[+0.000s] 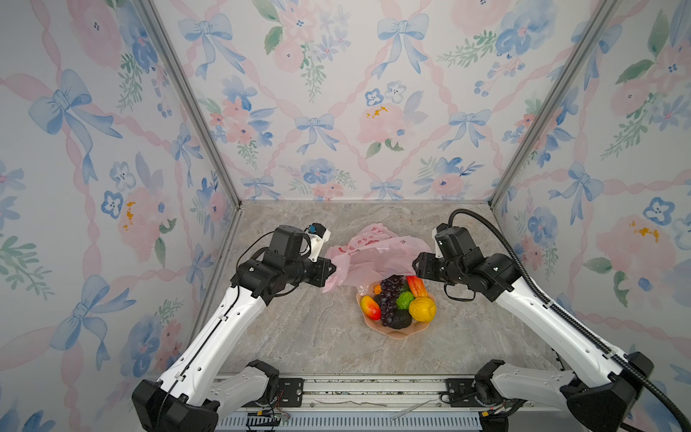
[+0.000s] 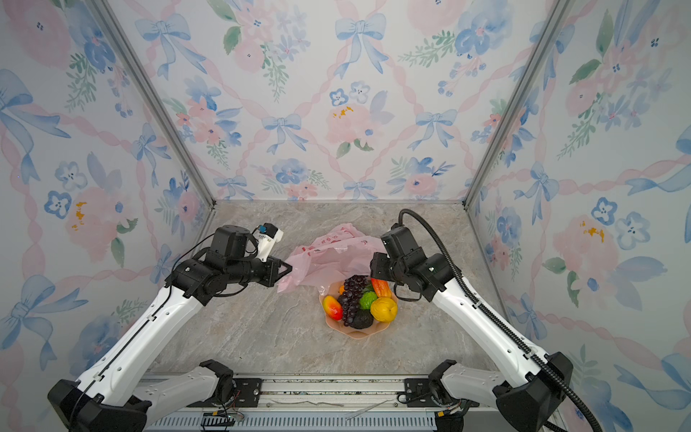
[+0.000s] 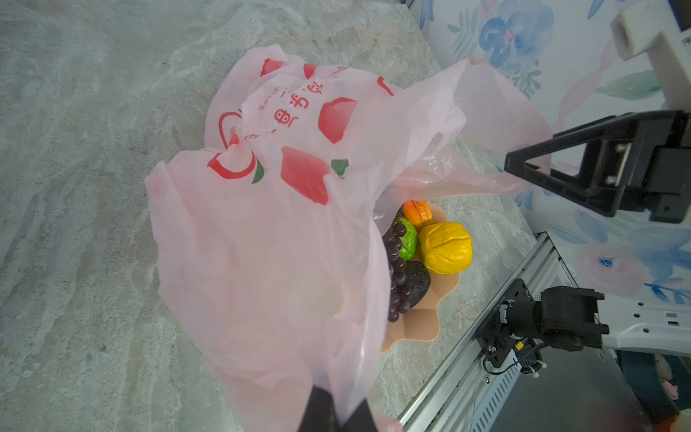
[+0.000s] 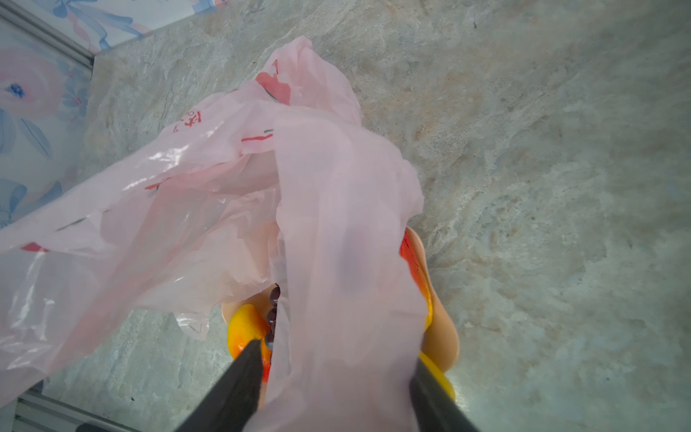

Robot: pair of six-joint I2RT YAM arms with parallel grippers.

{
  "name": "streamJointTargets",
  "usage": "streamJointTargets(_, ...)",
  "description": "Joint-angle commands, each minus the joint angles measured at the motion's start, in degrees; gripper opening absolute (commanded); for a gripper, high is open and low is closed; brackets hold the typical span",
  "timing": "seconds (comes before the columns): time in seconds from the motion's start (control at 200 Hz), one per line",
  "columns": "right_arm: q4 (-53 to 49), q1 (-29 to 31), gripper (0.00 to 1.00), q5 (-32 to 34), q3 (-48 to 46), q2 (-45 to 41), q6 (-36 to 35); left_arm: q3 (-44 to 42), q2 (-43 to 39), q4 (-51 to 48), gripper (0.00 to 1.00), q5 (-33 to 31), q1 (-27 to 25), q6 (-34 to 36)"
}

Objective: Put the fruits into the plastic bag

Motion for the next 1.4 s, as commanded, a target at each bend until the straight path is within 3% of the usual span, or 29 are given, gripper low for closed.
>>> streamJointTargets(0.0,0.2,-0.4,0.31,1.6,1.0,-0.5,-0.1,-0.5,-0.8,0.7,0.0,0.1,-0.4,-0.9)
streamJointTargets(0.145,0.6,-0.4,0.0,1.5,1.7,-0.7,-0.5,-0.5,-1.3,0.6,0.0,-0.7,-0.4,-1.2)
streamJointTargets(0.245,0.9,-0.4,0.0,1.4,4.4,0.7,-3.6,0.6,-1.7,0.6,0.0,-3.4,-0.3,-2.2)
streamJointTargets(0.355,1.0,-1.2,0.0,-0.3,13.9,6.9,-6.9,6.6,2.1,0.4,0.0,-7.7,2.4,-3.6)
streamJointTargets(0.47,1.7,-4.1,0.0,-2.2,32.7,19.6,-12.8,21.3,14.0,0.3,0.0,-10.5,9.2,-2.8)
streamJointTargets(0.54,1.6,-5.6,0.0,-4.8,47.2,28.6,-16.1,35.0,22.8,0.4,0.0,-11.3,12.4,-3.0)
streamJointTargets(0.685,1.6,-4.3,0.0,-3.5,77.7,40.0,-25.1,64.4,33.6,0.1,0.0,-17.1,10.0,-2.6)
streamJointTargets(0.775,8.4,-2.2,0.0,-3.3,79.7,37.2,-30.7,79.1,35.7,0.5,0.0,-23.4,3.3,3.3)
streamJointTargets(0.86,19.0,0.6,0.0,-2.7,68.0,28.4,-36.5,84.6,34.6,2.3,0.0,-31.0,-5.4,12.7)
streamJointTargets(0.935,31.7,2.7,0.0,-2.3,50.4,18.0,-40.3,77.4,29.4,6.1,0.0,-35.6,-10.4,17.5)
streamJointTargets(1.01,40.2,2.6,0.0,-1.6,33.9,10.5,-40.9,56.1,19.5,15.6,0.0,-39.6,-12.4,20.4)
streamJointTargets(1.1,35.1,-1.6,0.0,-1.8,22.2,9.0,-36.7,24.5,7.0,30.3,0.0,-46.9,-10.9,20.7)
streamJointTargets(1.17,27.1,-5.3,0.0,-5.0,16.7,11.9,-33.6,8.6,3.3,29.1,0.0,-42.3,-3.7,11.6)
streamJointTargets(1.27,20.3,-5.2,0.0,-7.3,10.5,13.9,-32.5,-6.3,0.9,28.7,0.0,-36.5,0.9,2.9)
streamJointTargets(1.395,17.7,-3.3,0.0,-8.6,7.7,11.0,-31.8,-12.1,-3.2,28.8,0.0,-33.6,0.7,-0.8)
